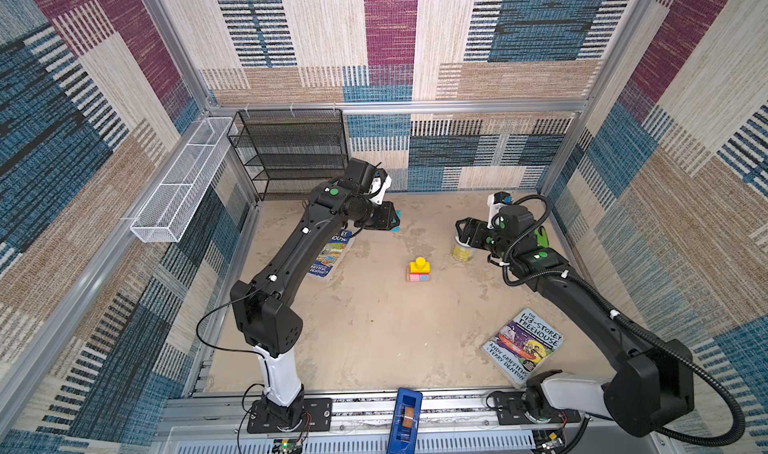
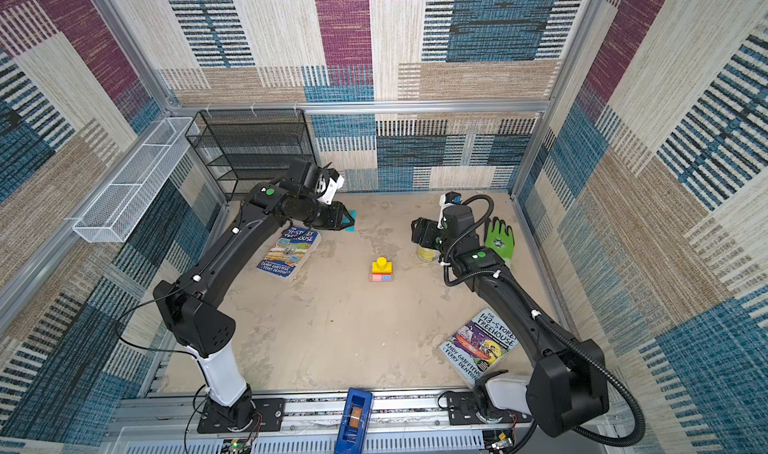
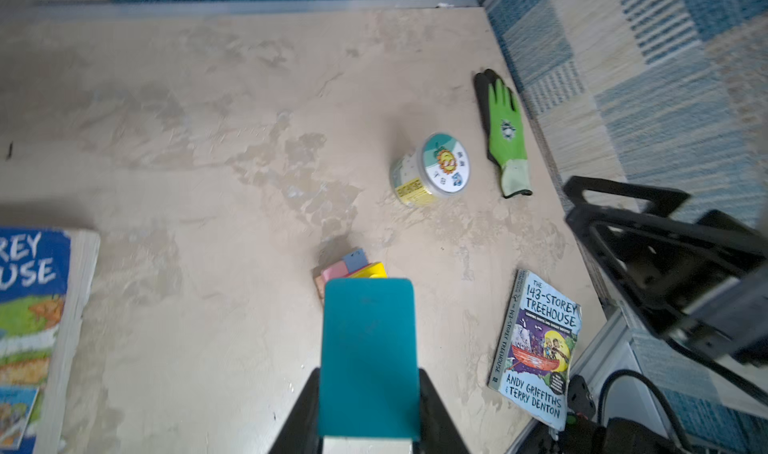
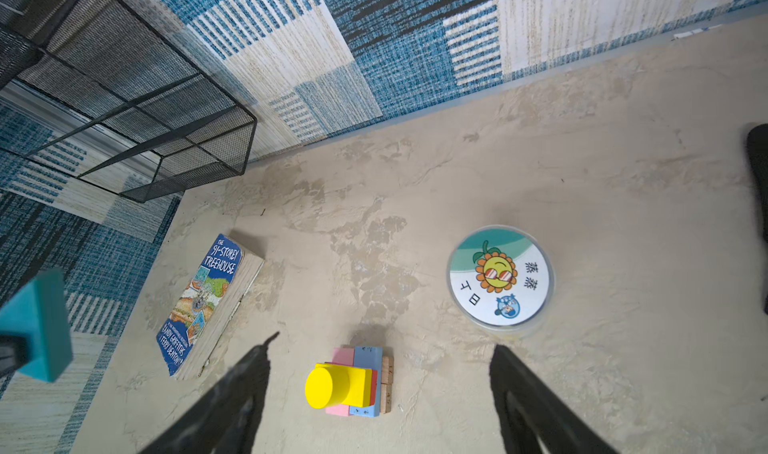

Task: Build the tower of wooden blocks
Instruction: 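Carry the teal block with the left gripper over the block stack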

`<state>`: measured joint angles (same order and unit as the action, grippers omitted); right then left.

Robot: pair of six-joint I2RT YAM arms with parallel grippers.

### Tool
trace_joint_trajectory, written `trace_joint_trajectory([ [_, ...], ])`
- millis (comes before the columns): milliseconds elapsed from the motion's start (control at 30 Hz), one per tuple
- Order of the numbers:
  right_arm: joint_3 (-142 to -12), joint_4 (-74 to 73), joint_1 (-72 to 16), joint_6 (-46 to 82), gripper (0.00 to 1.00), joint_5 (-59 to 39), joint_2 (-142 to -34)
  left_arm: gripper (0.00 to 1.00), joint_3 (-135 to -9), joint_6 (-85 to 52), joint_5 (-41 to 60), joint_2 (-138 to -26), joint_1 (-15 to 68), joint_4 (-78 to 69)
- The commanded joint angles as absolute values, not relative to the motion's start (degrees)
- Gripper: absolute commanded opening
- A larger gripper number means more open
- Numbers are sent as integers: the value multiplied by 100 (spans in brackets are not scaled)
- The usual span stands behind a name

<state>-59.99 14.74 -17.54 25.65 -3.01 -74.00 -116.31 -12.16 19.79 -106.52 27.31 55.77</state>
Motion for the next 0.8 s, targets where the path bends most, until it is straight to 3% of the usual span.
trace_joint_trajectory([
  [0,-6072,1489,-1697,2540,84,-531,-7444,0,-12087,100,2420,-10885,2759,6032],
  [167,-6127,1631,-1642,2506,84,-523,-7492,0,-12802,1131,2348,-11506,2940,6683],
  [300,-6118,1714,-1607,2494,84,-457,-7497,0,-13290,1848,1678,-11962,3264,7182],
  [767,-5986,1781,-1533,2505,84,-481,-7471,0,-13945,3230,877,-12779,3947,7699],
])
